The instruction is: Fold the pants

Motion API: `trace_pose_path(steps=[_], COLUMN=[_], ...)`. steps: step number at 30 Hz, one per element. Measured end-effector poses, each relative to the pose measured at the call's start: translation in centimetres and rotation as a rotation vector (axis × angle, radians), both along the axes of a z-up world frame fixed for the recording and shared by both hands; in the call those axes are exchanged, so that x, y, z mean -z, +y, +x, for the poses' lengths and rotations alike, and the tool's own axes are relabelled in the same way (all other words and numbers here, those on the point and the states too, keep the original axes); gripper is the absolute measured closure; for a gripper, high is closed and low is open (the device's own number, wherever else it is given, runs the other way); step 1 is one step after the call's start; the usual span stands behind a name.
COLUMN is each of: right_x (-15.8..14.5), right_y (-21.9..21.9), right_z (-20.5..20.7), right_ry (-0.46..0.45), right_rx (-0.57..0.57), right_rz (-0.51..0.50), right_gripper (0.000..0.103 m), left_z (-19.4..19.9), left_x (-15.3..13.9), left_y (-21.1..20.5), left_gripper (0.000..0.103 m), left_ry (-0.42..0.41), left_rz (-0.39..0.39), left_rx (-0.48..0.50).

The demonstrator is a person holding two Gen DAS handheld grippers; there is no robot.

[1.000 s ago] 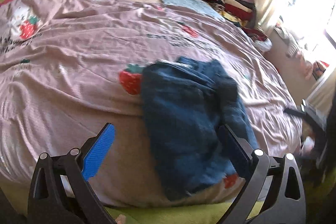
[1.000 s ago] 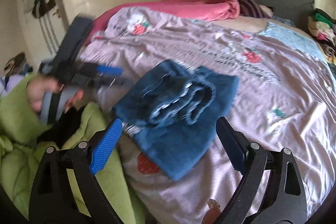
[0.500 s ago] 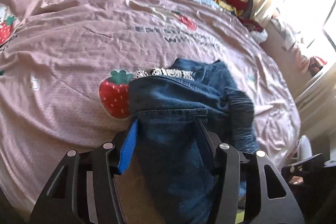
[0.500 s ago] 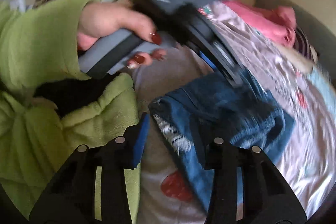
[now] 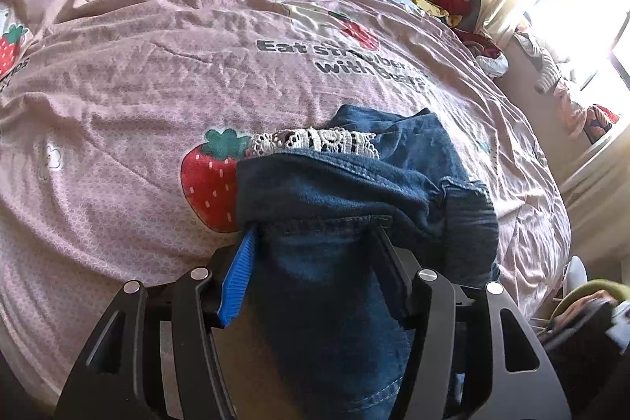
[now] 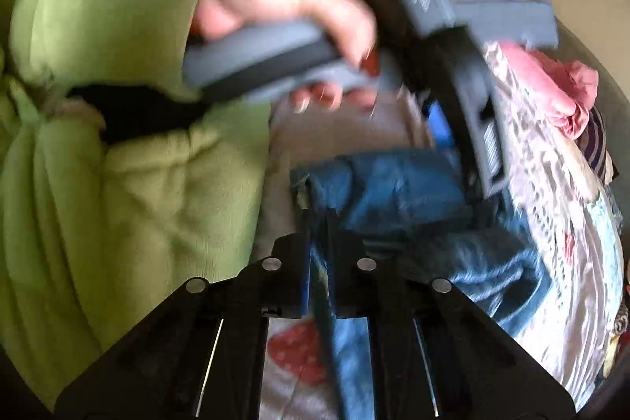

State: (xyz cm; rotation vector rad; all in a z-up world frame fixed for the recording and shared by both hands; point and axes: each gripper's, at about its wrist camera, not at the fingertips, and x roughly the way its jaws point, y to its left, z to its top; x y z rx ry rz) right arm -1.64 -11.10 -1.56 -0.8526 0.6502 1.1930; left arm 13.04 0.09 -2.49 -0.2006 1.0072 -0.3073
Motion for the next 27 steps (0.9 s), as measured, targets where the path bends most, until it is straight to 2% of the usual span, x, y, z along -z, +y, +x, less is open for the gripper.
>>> trace_pose_path(steps=[2,5,7,9,11,14,16,19,22,25,27], right_x=[1.4,1.0,0.7,-0.2,-2.3,-4.8,-5.1,-4.6,-3.5,-0.8,0.2], right_y=[-0.3,-0.7,-1.0,-1.4,-1.6,-1.2,-0.1,2.0,3.2,4.2,3.6], right_z=[-0.2,-0.3,-0.6,-0.8,-1.2,-2.5,-3.1,-3.0,-2.4,0.0,-0.3], right_ry=[0.012,0.062,0.064,0.086,0.095,0.061,0.023,-0.014,-0.004,0.077,0.109], right_rx=[0.019,0.056,0.063,0.078,0.073,0.023,-0.014,-0.033,-0.045,-0.036,-0.048], right_rz=[0.011,0.056,0.062,0.078,0.138,0.201,0.194,0.156,0.142,0.065,0.061], right_gripper=[0.100,0.096,0.096,0.092,0.088,0.088,0.087,0.087,0.088,0.087,0.087], left_z=[0.1,-0.1,-0.2,-0.2,-0.2,0.0,0.1,0.1,0.1,0.1,0.1], left_x=[0.1,0.1,0.0,0.0,0.0,-0.1,-0.1,-0.2,-0.1,-0.1,-0.1], left_y=[0.0,0.0,0.0,0.1,0.0,0.1,0.2,0.3,0.4,0.4,0.4], left_gripper=[0.047,0.046,0.046,0.047,0.046,0.047,0.047,0.047,0.047,0.046,0.046], left_ry=[-0.001,-0.008,-0.009,-0.008,-0.006,0.003,0.010,0.016,0.015,0.015,0.015], left_rz=[-0.006,-0.005,-0.008,-0.011,-0.009,-0.010,-0.013,-0.014,-0.015,-0.014,-0.018], left_rx=[0.000,-0.001,-0.002,-0.001,-0.003,0.002,0.006,0.009,0.008,0.011,0.012])
